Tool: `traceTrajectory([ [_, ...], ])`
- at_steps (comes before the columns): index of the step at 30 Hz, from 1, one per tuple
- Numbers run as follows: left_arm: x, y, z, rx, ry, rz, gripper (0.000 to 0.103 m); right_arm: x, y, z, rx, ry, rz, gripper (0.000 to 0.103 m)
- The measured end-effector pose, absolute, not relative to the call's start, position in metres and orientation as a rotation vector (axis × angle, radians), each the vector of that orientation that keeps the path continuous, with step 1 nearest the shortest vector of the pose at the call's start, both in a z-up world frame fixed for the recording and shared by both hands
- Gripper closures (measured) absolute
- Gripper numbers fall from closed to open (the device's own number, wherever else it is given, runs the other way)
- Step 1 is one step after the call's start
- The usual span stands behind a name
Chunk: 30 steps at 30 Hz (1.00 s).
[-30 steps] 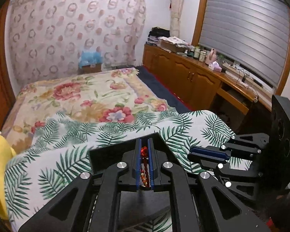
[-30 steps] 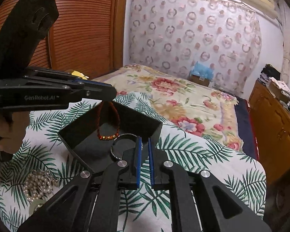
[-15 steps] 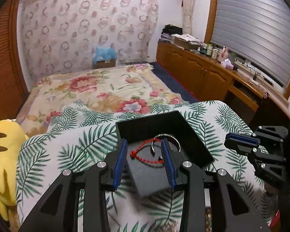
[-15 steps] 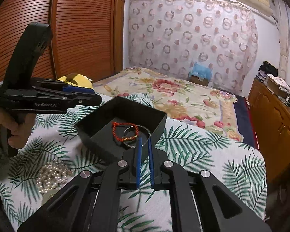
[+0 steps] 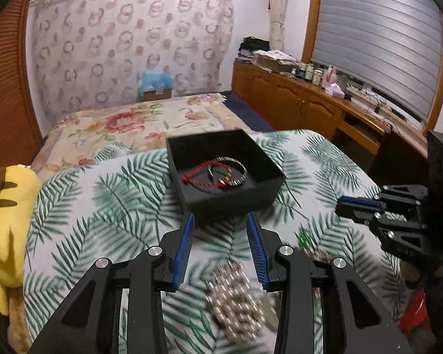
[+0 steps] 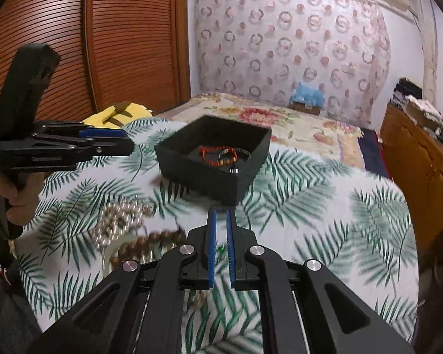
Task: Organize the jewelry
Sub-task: 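Withdraw both grippers from the black box back toward the pile, then grasp the brown wooden bead bracelet with the right gripper and lift it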
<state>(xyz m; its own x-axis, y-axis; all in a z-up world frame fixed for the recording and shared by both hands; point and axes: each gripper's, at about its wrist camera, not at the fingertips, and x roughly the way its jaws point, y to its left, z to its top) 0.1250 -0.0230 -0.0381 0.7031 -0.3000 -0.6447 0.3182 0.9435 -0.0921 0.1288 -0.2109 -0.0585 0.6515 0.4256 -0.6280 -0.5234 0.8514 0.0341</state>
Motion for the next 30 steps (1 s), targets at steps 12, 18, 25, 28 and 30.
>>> traceTrajectory([
  [12, 0.09, -0.012, -0.061, 0.007, 0.739, -0.332, 0.069, 0.133, -0.197, -0.079, -0.151, 0.745, 0.593, 0.093],
  [18, 0.085, 0.002, -0.071, -0.007, 0.764, -0.301, 0.069, 0.142, -0.175, -0.089, -0.201, 0.806, 0.653, 0.093],
  [25, 0.081, 0.013, -0.078, -0.025, 0.775, -0.284, 0.069, 0.155, -0.16, -0.094, -0.246, 0.861, 0.671, 0.093],
  [28, 0.08, 0.013, -0.079, -0.025, 0.773, -0.283, 0.069, 0.159, -0.159, -0.094, -0.256, 0.865, 0.667, 0.093],
  [30, 0.078, 0.013, -0.078, -0.023, 0.768, -0.286, 0.069, 0.161, -0.157, -0.094, -0.27, 0.875, 0.663, 0.092],
])
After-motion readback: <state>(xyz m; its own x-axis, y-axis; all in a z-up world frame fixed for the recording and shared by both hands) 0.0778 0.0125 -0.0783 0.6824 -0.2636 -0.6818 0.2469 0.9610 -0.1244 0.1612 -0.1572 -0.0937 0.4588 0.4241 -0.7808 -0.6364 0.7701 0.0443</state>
